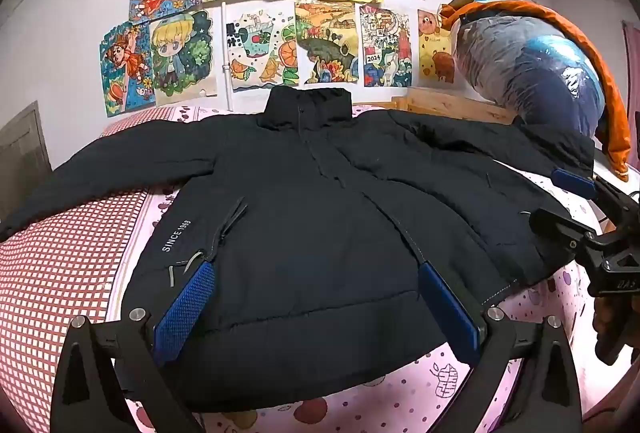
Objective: Fold large clothes
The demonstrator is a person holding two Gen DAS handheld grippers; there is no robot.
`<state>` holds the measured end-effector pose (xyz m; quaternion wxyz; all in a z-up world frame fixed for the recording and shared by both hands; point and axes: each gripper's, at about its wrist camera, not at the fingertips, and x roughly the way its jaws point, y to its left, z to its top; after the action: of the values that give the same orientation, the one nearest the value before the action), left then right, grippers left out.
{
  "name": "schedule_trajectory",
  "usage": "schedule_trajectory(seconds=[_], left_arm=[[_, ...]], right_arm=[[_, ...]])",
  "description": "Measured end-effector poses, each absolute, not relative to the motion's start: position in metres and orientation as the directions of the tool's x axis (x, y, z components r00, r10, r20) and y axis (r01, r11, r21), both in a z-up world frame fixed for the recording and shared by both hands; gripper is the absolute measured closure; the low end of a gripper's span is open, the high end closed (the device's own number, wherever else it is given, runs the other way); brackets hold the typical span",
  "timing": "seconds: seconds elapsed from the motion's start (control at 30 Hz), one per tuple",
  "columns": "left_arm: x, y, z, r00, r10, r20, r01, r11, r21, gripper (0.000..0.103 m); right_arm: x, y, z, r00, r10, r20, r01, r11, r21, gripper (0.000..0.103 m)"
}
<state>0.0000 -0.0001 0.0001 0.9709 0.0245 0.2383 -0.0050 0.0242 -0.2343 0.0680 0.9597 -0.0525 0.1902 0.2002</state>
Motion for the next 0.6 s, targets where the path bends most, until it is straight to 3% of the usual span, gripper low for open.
schedule_trajectory(seconds=[0.6], left_arm=[[0.0017,0.001,0.0001,0.888,0.01,-0.46,0.016,0.998,0.053,0.0]], right_arm=[[0.0234,-0.2355,0.0694,0.84,0.374,-0.394,-0.412,0.911,-0.013,0.001]])
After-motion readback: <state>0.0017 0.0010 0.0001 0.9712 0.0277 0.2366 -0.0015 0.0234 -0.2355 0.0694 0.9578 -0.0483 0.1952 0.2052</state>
